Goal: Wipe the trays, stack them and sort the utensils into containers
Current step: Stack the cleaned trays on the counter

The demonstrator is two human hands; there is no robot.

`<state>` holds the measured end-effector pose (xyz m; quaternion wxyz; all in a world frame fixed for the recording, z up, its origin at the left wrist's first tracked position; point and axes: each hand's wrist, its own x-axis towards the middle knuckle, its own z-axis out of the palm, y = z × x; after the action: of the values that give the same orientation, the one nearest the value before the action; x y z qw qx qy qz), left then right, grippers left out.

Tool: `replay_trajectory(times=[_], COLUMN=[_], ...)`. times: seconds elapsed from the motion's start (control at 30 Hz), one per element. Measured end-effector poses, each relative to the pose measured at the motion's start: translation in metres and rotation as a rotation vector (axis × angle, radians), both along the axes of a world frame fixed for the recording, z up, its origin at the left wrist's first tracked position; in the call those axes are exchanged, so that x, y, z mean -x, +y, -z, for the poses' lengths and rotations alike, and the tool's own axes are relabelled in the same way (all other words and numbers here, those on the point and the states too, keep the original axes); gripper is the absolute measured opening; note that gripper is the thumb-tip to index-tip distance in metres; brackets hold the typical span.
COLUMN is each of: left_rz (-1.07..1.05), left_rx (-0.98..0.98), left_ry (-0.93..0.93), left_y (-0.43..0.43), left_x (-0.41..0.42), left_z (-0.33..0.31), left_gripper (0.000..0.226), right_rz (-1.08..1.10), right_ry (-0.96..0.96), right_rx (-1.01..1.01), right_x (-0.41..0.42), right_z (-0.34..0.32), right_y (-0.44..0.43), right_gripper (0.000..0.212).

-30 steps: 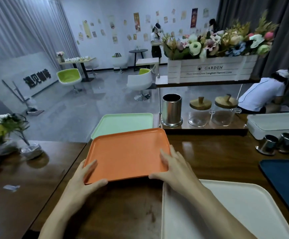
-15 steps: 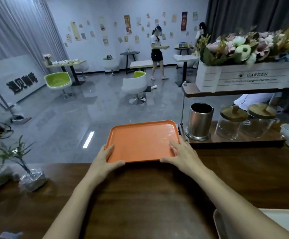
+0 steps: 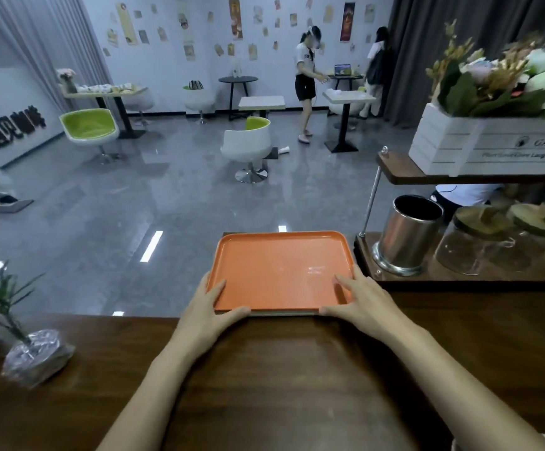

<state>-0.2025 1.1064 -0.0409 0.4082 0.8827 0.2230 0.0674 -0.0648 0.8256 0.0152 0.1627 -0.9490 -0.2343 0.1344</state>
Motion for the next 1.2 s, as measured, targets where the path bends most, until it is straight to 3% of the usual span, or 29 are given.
replay_trajectory(times=[0.17,0.27,0.4,0.5,0.63,0.87,1.0,1.1,1.2], left_rz=[0.011,0.030,0.170,0.235,0.230,0.187,0.139,0.210,0.306], left_rx=[-0.166,-0.287,-0.451,-0.452,-0.458,-0.421,-0.497,-0.399,-0.304], left_ry=[0.095,0.003,-0.009,0.098,0.193,0.195,0.003,-0.140,-0.137], left_y=[0.002,-0.001,-0.023,-0.039,-0.041,-0.046,-0.076,-0.135,-0.205], left_x=[-0.004,-0.020,-0.052,-0.066,-0.071,-0.071,-0.059,-0.040,-0.022], left_z=[0.001,-0.005,-0.014,-0.015,-0.016,-0.022,-0.018,-0.018,-0.018], left_gripper=[0.112,0.103,0.083,0.062,0.056,0.055,0.049,0.051,0.056], right_rz=[-0.018,-0.075,-0.122,-0.161,-0.170,-0.126,-0.077,-0.037,-0.013], right_ry=[0.000,-0.120,-0.116,-0.117,-0.163,-0.185,-0.190,-0.146,-0.147], right_rx=[0.061,-0.002,-0.096,0.002,0.046,-0.195,-0.313,-0.339,-0.332], right_x=[-0.003,-0.007,-0.014,-0.017,-0.020,-0.007,0.013,0.030,0.048], right_z=[-0.003,-0.001,0.015,0.030,0.034,0.026,0.022,0.019,0.020], right_y=[0.006,0.017,0.044,0.054,0.054,0.030,-0.024,-0.077,-0.129], right_gripper=[0.087,0.086,0.082,0.072,0.062,0.054,0.056,0.060,0.061])
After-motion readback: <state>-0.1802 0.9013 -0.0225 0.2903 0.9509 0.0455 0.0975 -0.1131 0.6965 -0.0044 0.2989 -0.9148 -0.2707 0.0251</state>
